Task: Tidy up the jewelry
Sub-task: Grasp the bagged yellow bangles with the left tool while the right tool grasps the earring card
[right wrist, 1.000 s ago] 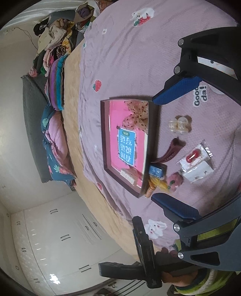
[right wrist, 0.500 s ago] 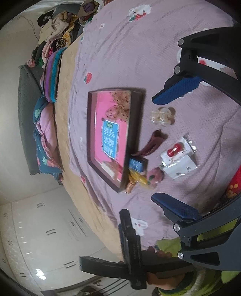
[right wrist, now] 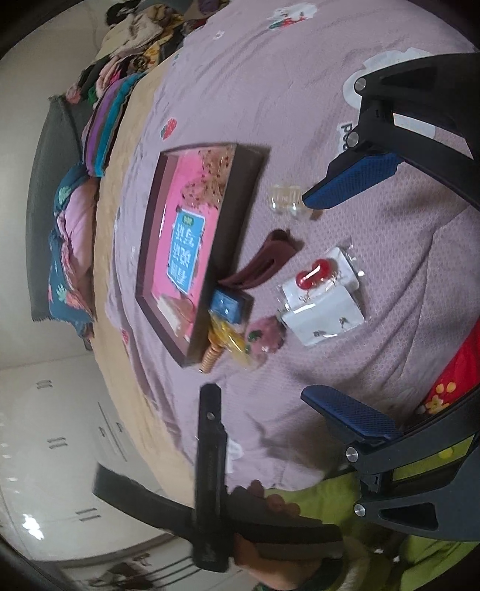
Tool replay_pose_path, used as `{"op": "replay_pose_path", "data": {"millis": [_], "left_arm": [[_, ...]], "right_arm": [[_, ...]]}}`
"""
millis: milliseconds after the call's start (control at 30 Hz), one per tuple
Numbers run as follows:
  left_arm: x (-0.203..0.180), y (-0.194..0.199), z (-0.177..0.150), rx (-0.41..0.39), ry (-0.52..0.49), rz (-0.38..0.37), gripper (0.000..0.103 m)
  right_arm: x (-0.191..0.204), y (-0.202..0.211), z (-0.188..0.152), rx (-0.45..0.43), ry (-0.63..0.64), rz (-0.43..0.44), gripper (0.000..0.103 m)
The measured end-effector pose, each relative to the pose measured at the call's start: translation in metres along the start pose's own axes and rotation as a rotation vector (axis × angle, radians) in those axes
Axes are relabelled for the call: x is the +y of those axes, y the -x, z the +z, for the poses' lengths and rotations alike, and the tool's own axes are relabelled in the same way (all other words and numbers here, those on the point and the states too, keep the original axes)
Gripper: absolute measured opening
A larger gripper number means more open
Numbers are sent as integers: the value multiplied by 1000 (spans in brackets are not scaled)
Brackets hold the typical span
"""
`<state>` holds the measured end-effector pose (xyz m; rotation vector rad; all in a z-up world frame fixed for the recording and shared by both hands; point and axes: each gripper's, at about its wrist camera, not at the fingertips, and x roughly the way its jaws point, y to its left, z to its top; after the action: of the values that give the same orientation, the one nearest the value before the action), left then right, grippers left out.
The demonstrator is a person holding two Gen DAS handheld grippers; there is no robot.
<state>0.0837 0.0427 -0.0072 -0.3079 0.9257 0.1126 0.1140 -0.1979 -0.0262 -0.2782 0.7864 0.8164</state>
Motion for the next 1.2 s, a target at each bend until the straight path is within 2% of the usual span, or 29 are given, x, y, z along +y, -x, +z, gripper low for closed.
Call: {"op": "replay_pose_path", "data": {"millis": [67, 267, 567, 700, 733, 900, 1100, 1200], "left_arm": [[2, -5, -1, 13, 5, 1, 90], [6, -23, -5, 62, 27, -35, 79], [3, -48, -4, 127, 76, -124, 65], [0, -57, 1, 135, 81, -145, 61], [-1, -60, 3, 136, 81, -150, 59], [-11, -72, 8, 148, 56, -154, 54], [-22, -78, 10, 149, 1, -138, 34], [-22, -78, 8, 143, -16, -136, 32]], "right_arm": [[5, -7, -2, 11, 21, 0, 94], [19, -30, -13, 52, 100, -18, 80], [40, -61, -23, 82, 264, -124, 64], [44, -66, -25, 70, 312, -152, 46], [44, -67, -25, 67, 317, -151, 44], [33, -61, -22, 53, 265, -109, 42], [9, -44, -11, 34, 97, -4, 42], [-6, -37, -8, 24, 26, 0, 42]]}}
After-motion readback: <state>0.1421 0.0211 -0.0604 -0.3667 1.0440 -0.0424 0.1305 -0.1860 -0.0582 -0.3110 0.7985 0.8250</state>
